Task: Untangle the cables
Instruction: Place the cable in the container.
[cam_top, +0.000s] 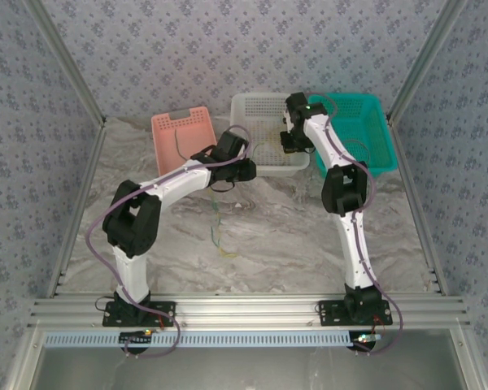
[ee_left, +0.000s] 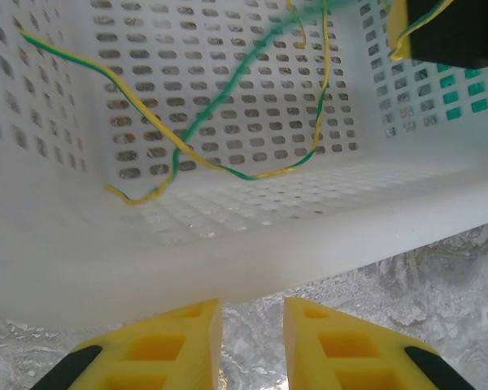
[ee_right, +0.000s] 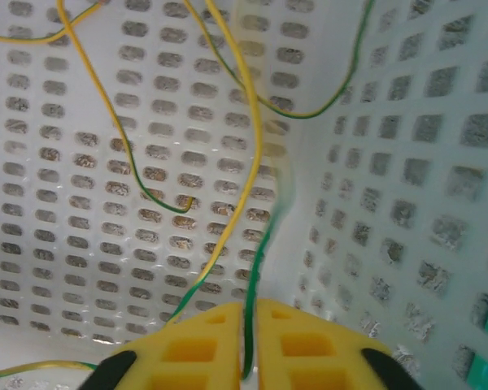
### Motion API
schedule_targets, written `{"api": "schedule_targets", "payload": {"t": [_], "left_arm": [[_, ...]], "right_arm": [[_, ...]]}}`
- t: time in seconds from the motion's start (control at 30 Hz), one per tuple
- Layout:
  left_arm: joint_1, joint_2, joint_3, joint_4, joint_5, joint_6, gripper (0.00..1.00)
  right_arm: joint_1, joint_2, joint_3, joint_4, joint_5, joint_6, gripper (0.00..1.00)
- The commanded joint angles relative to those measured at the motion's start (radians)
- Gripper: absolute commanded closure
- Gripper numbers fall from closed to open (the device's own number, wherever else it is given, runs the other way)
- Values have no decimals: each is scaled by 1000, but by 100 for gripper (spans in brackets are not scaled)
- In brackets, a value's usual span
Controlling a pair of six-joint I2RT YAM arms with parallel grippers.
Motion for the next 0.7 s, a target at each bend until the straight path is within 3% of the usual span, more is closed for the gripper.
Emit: {"api": "schedule_targets", "payload": {"t": [0.0,0.2,0.67], "left_arm": [[3,-97,-10,27,8,-11,73],[1,-189,-55,-5,-18,-7,70],[5,-334,-121,-80,-65,-7,66]], "right_arm": [[27,-42,21,-34,54,6,73],[41,-93,58,-54,82,16,59],[33,-196,51,-54,110,69,50]]}}
